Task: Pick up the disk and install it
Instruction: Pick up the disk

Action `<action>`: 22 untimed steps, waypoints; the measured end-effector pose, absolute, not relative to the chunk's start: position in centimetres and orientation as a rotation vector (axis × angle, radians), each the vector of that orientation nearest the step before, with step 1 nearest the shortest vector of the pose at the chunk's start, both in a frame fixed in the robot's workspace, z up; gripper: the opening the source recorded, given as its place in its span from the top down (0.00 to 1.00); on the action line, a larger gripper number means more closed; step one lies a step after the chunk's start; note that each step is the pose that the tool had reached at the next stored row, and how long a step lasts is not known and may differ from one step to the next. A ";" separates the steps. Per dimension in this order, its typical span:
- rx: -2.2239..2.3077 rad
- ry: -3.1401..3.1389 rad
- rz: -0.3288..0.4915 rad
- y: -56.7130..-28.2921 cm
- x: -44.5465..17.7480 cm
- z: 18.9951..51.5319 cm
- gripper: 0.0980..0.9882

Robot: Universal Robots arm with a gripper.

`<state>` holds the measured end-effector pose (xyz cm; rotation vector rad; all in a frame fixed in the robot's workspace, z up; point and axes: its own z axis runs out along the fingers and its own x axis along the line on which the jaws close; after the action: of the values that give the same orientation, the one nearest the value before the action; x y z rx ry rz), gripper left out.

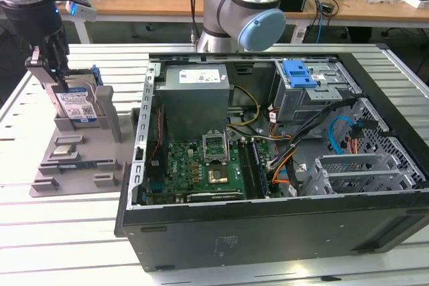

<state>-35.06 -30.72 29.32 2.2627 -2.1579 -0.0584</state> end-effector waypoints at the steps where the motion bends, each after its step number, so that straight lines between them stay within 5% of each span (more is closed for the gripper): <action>1: 2.263 -2.158 -0.058 -30.7 -35.1 29.3 0.57; 7: 2.263 -2.157 -0.058 -30.7 -35.1 29.3 0.59; 8: 2.263 -2.157 -0.059 -30.7 -35.1 29.3 0.70; 22: 2.263 -2.157 -0.059 -30.7 -35.1 29.3 0.70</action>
<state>-35.05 -30.72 29.32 2.2632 -2.1571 -0.0585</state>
